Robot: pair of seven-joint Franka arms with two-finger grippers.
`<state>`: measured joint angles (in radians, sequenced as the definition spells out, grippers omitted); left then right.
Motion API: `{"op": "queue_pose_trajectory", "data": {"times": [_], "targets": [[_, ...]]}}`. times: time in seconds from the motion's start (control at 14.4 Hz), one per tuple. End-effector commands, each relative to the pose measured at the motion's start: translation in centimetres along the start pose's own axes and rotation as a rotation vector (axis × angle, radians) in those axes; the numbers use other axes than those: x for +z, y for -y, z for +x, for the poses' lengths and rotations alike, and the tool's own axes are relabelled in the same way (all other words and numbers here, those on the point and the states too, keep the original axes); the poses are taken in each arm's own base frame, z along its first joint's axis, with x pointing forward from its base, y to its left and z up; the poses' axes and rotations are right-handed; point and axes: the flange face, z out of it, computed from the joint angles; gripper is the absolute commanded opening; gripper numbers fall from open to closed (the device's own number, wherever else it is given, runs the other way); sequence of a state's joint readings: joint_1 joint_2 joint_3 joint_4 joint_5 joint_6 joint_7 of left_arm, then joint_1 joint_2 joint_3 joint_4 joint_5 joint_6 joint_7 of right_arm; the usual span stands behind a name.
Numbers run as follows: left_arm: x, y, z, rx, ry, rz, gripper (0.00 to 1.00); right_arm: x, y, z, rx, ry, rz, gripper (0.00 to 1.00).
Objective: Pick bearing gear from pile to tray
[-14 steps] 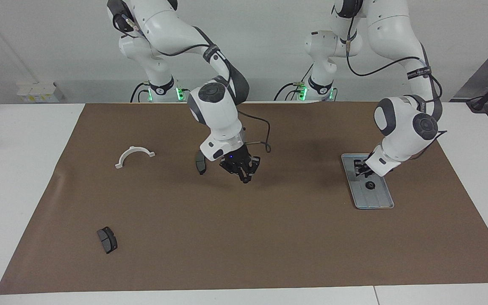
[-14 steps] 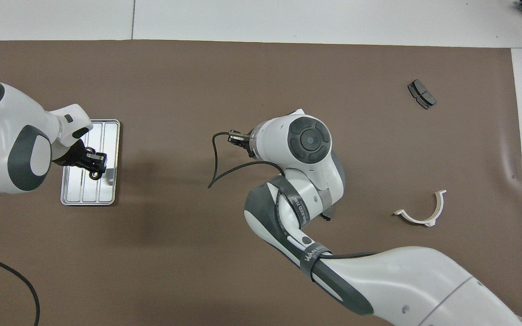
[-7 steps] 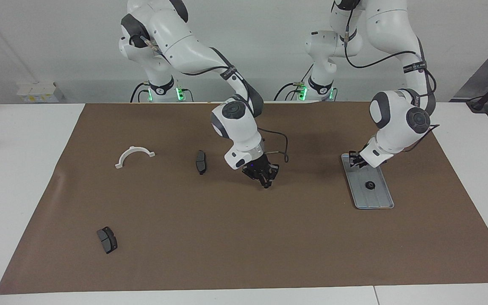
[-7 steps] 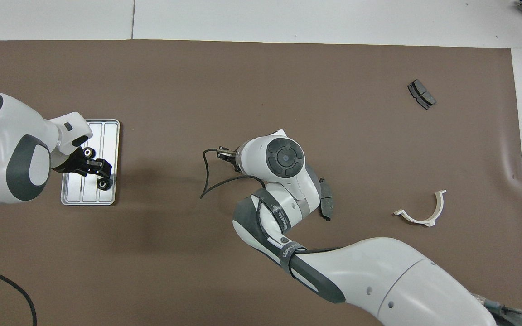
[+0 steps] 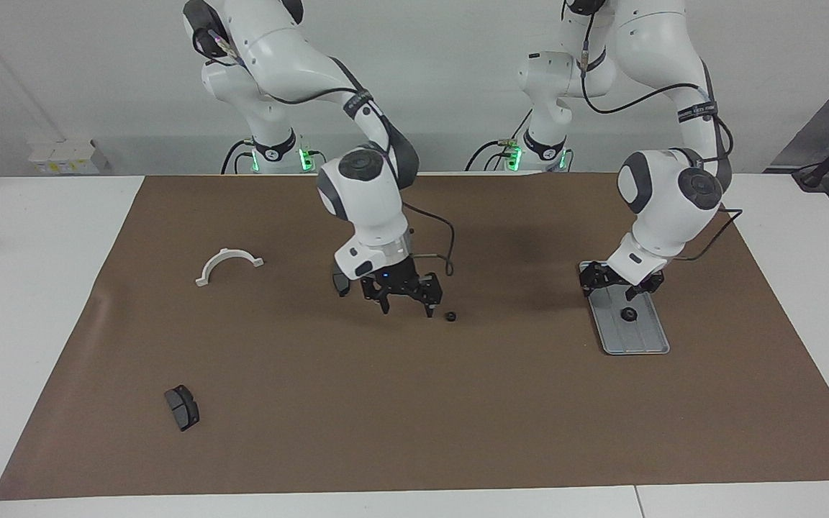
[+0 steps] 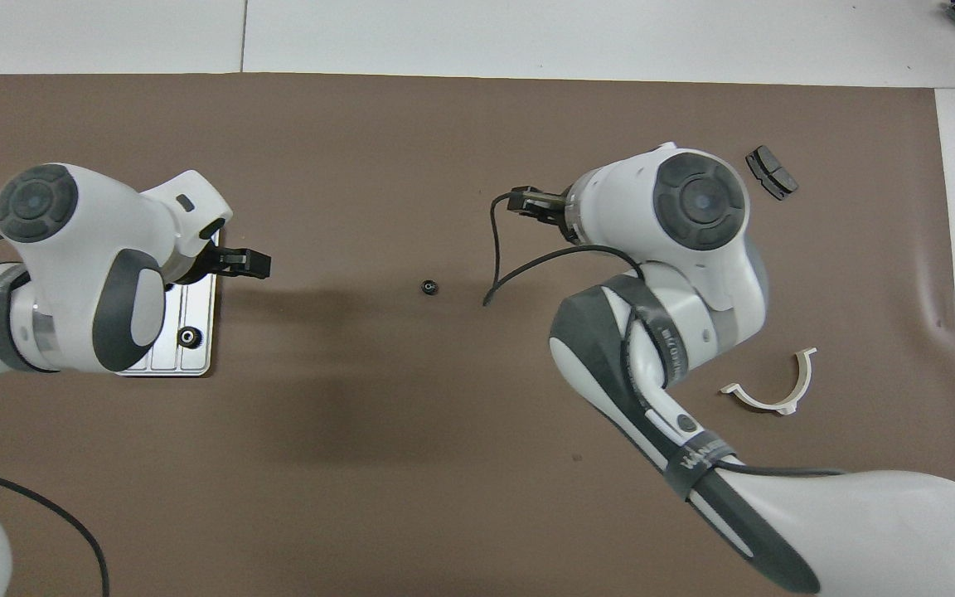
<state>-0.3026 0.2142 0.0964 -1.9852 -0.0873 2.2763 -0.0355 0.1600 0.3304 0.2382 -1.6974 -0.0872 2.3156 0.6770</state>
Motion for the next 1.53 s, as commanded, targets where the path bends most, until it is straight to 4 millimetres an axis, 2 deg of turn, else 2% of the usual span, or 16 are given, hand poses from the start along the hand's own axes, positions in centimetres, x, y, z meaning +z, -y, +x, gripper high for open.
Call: {"op": "queue_pose_trajectory", "data": {"times": [0.0, 0.07, 0.21, 0.42, 0.49, 0.7, 0.83, 0.97, 1.11, 1.18, 1.32, 1.46], "targets": [[0.2, -8.8, -0.2, -0.058, -0.049, -0.009, 1.00, -2.2, -6.2, 3.2, -0.072, -0.039, -0.064, 1.00], [0.6, -12.2, -0.1, -0.070, -0.046, -0.013, 1.00, -3.2, -8.0, 4.2, -0.067, -0.044, -0.080, 1.00], [2.0, -18.1, 0.2, -0.082, -0.042, -0.007, 1.00, -5.9, -9.6, 4.6, -0.054, -0.046, -0.105, 1.00], [3.8, -23.5, -0.1, -0.054, -0.057, 0.021, 1.00, -11.1, -10.7, 4.5, -0.032, -0.050, -0.138, 1.00], [4.9, -24.4, 0.1, -0.042, -0.056, 0.025, 1.00, -12.5, -10.9, 4.3, -0.025, -0.045, -0.148, 1.00], [5.2, -24.7, 0.3, -0.023, -0.081, 0.029, 0.92, -16.9, -12.7, 4.5, 0.025, -0.027, -0.169, 1.00], [5.5, -24.6, 0.4, -0.021, -0.098, 0.021, 0.86, -19.3, -13.8, 4.7, 0.050, 0.000, -0.194, 1.00], [6.2, -24.3, 0.3, -0.011, -0.097, 0.030, 0.79, -20.8, -15.4, 4.9, 0.041, 0.031, -0.217, 1.00], [7.2, -23.8, -0.1, -0.009, -0.105, 0.029, 0.71, -23.1, -18.7, 5.1, 0.022, 0.056, -0.227, 1.00], [7.7, -23.7, -0.3, -0.007, -0.114, 0.024, 0.68, -24.5, -20.9, 5.1, 0.010, 0.074, -0.217, 1.00], [8.2, -23.5, -0.6, -0.006, -0.118, 0.022, 0.62, -25.7, -24.1, 4.8, -0.054, 0.126, -0.221, 1.00], [8.5, -23.7, -1.1, -0.002, -0.105, 0.026, 0.54, -26.5, -25.9, 4.3, -0.099, 0.160, -0.224, 1.00]]}}
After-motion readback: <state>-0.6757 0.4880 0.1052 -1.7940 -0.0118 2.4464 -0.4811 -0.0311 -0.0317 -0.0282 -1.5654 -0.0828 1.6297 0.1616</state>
